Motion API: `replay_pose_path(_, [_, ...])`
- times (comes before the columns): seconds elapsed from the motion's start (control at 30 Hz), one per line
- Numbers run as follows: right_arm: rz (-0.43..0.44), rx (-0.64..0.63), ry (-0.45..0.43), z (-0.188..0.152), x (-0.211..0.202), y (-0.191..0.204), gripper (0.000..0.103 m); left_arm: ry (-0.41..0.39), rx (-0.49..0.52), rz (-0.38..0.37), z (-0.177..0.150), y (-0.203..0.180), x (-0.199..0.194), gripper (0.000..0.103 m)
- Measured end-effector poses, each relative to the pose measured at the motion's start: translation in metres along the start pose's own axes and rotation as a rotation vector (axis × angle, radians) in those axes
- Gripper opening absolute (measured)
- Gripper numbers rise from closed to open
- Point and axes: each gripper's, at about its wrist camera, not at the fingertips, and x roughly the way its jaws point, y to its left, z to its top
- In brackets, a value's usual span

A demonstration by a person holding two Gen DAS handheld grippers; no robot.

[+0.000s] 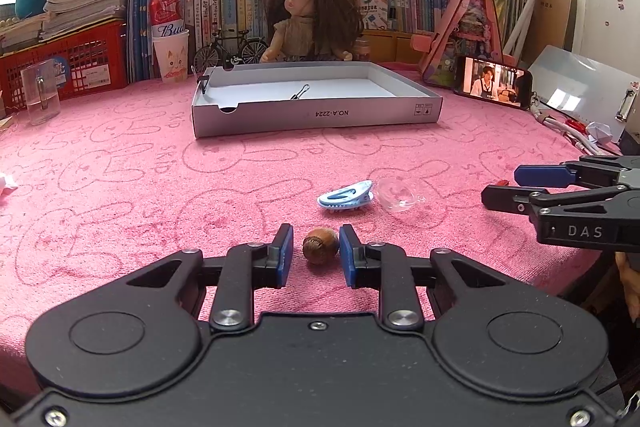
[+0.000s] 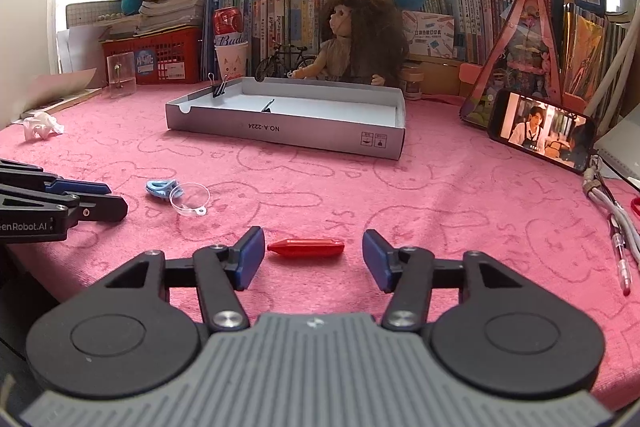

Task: Organize rigid objects
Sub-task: 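Close the left tool on a brown acorn while the right tool grasps another red marker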

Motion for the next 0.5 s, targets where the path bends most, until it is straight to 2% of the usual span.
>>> replay_pose_path(0.17, [-0.016,0.009,-0.004,-0.0002,0.0054,0.0020,0.069,-0.002,0.013,0.003,-0.0007,-0.0026,0.0002,0.023])
replay_pose_path(0.2, [-0.015,0.010,-0.005,-0.0002,0.0053,0.0021,0.065,-0.003,0.015,0.003,-0.0008,-0.0028,0.0003,0.023])
replay_pose_path(0.23, [-0.014,0.011,-0.006,-0.0003,0.0051,0.0024,0.055,-0.004,0.017,0.002,-0.0011,-0.0031,0.0003,0.022])
replay_pose_path(0.27, [-0.017,0.010,-0.004,-0.0003,0.0054,0.0027,0.051,-0.006,0.018,0.003,-0.0015,-0.0035,0.0003,0.021])
replay_pose_path(0.5, [-0.027,0.022,-0.020,-0.0007,0.0035,0.0048,0.050,-0.007,0.007,-0.002,-0.0017,-0.0028,0.0005,0.018])
